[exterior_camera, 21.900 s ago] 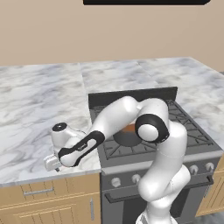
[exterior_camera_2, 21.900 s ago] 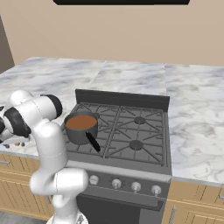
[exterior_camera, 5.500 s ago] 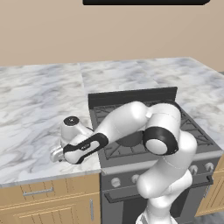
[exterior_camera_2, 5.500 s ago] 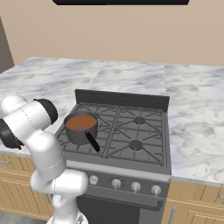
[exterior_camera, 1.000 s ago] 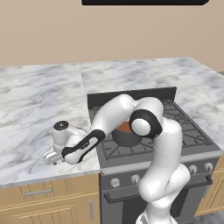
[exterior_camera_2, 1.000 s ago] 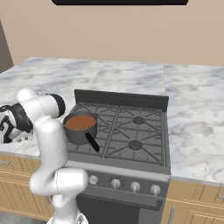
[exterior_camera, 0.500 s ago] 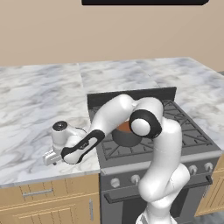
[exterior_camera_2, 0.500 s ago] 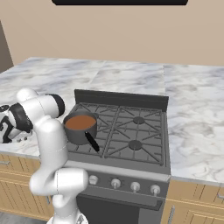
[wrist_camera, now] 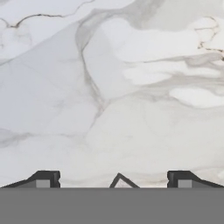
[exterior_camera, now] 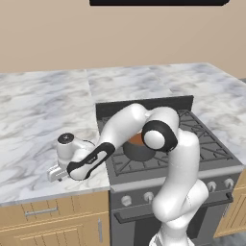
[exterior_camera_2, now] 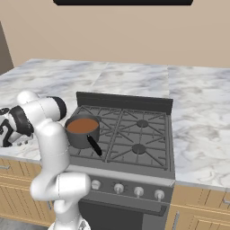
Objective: Pick up the sugar cube(s) and place them in the saucepan with hot chocolate.
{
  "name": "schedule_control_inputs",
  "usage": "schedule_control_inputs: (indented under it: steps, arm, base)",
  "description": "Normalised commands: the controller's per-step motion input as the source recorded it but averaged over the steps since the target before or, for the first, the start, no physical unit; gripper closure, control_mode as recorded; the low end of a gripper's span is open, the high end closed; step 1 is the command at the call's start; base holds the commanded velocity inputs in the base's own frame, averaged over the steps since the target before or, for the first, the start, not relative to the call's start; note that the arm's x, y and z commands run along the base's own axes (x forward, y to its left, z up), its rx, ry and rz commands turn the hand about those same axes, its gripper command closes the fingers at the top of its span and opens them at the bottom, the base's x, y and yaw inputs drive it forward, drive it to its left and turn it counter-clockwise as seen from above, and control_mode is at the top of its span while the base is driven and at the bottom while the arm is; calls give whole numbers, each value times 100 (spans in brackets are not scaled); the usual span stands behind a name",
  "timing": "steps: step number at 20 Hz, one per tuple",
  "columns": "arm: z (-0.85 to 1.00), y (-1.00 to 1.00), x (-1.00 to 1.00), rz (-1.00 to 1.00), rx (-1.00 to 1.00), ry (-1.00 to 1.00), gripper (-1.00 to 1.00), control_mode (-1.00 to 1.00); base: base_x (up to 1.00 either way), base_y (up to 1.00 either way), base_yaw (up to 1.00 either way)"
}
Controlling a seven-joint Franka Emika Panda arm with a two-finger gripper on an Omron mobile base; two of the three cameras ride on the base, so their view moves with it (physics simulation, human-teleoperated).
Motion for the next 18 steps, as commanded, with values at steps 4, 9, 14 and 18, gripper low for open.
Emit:
schedule_control_inputs:
  steps: [4, 9, 14, 18]
  arm:
    - [-5, 0, 0, 0, 0, 0, -100, -100]
    - [-6, 0, 0, 0, 0, 0, 100, -100]
    - [-2, 0, -2, 0, 0, 0, 100, -100]
    - [-6, 0, 0, 0, 0, 0, 100, -100]
  base:
    - [0, 0, 0]
    - [0, 0, 0]
    - [0, 0, 0]
    - [0, 0, 0]
